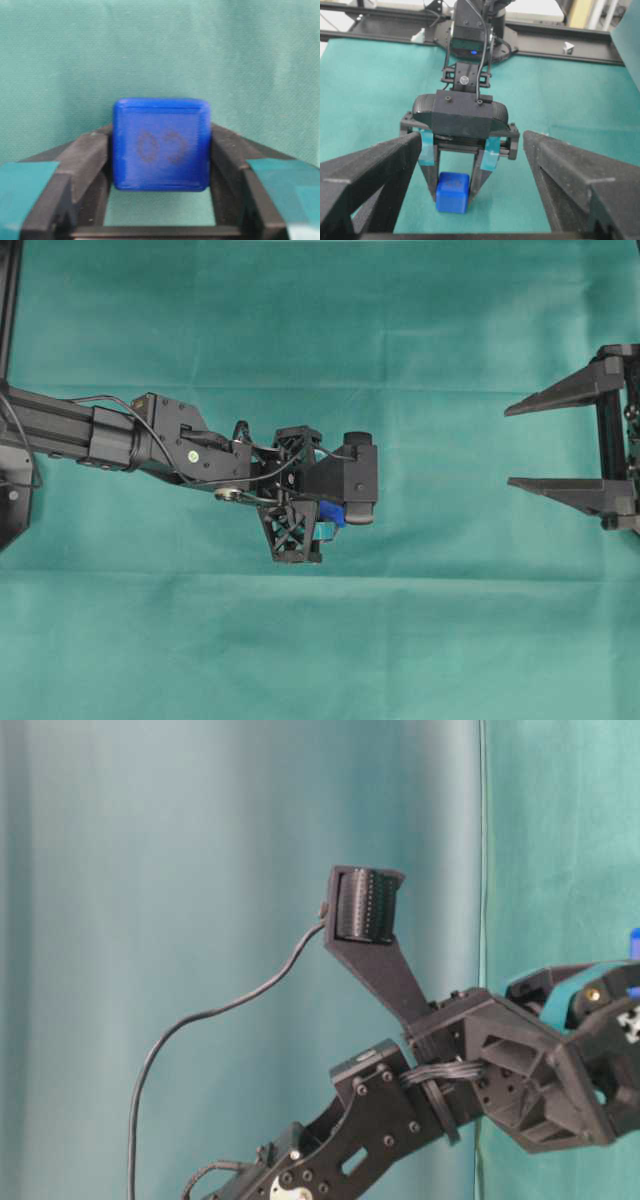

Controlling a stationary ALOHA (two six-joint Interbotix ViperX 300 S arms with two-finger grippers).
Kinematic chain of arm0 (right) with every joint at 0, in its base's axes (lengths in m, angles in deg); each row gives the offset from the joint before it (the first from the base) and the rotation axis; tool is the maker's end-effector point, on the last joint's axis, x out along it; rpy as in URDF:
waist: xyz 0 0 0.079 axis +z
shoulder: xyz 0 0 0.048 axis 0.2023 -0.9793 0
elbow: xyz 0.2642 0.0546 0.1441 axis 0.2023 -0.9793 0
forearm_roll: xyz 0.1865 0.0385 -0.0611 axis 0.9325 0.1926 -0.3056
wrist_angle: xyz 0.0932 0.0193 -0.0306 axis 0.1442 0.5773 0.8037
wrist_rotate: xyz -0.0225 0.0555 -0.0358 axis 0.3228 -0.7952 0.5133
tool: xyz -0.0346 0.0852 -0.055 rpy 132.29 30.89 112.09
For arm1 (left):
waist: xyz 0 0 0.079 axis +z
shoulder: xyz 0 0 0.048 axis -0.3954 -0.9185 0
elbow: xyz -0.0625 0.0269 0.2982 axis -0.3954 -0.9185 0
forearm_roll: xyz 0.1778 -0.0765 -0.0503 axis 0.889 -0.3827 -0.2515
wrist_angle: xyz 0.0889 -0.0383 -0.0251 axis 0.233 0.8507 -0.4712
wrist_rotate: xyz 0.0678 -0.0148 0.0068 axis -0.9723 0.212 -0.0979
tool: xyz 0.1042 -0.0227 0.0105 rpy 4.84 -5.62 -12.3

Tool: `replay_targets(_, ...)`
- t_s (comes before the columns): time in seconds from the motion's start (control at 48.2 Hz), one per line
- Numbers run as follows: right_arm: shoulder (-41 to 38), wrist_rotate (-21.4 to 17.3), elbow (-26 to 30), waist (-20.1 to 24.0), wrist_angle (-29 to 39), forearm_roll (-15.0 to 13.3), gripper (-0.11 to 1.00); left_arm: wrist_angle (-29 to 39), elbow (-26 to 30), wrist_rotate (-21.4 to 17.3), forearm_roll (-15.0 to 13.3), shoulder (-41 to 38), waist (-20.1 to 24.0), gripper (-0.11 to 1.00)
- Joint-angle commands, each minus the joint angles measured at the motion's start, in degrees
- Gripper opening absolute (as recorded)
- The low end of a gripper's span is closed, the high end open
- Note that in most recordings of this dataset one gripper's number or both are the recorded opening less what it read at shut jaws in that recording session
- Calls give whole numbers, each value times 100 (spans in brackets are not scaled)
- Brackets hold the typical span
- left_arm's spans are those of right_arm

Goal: Handover the blue block to the right arm after grasping it with the left arm, then place it in the designated position.
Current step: 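Lift the blue cube with the left gripper and rotate it upright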

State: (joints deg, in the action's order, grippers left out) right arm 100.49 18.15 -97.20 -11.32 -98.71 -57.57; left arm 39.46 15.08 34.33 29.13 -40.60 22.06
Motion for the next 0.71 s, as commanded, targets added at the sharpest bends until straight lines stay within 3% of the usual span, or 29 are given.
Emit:
replay_targets(0.0,-26,0,132,9,-18,9,93,-105,88,-9,18,97,-18,47)
replay_targets(0.332,-26,0,132,9,-18,9,93,114,79,35,18,229,-26,47)
replay_targets(0.685,-26,0,141,9,-18,9,93,563,158,35,18,1230,-26,47)
